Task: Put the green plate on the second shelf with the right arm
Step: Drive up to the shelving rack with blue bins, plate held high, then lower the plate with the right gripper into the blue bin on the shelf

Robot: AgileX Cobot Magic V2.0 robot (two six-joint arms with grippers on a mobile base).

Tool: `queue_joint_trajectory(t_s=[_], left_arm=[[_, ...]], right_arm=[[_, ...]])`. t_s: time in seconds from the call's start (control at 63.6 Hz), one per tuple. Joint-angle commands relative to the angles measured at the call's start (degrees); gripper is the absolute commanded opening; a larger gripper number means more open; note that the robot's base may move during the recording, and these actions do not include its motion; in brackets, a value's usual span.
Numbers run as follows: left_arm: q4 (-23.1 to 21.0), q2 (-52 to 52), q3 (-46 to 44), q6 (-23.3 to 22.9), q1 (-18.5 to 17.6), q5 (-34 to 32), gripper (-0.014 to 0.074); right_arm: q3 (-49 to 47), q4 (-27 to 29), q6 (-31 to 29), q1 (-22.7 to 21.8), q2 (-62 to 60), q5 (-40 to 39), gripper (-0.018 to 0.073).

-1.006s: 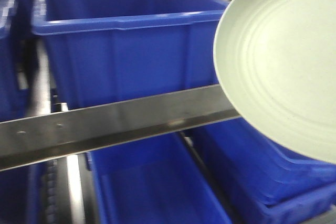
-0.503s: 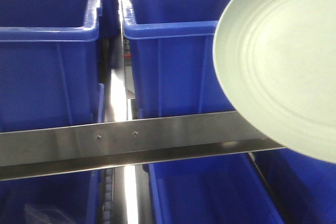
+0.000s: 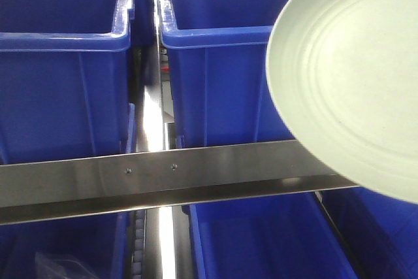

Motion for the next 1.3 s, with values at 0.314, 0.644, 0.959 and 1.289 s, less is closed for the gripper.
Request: queue_joint_trajectory(t_s=[0.314,0.644,0.959,1.289], left_arm=[[-0.1,-1.3,2.29,-0.32,-0.36,-5.01,0.0125],[-0.1,-1.3,2.29,-0.32,-0.36,-5.01,0.0125],[-0.1,-1.3,2.29,-0.32,-0.36,-5.01,0.0125],[-0.1,-1.3,2.29,-0.32,-0.36,-5.01,0.0125]], right_arm=[[-1.95,0.0,0.11,-0.33,0.06,-6.04,0.0056],[-1.95,0.0,0.11,-0.33,0.06,-6.04,0.0056],[-1.95,0.3,0.11,-0.33,0.17,-8.69,0.0056],[-1.95,0.35,0.11,0.02,0.17,-14.04,0.0056]])
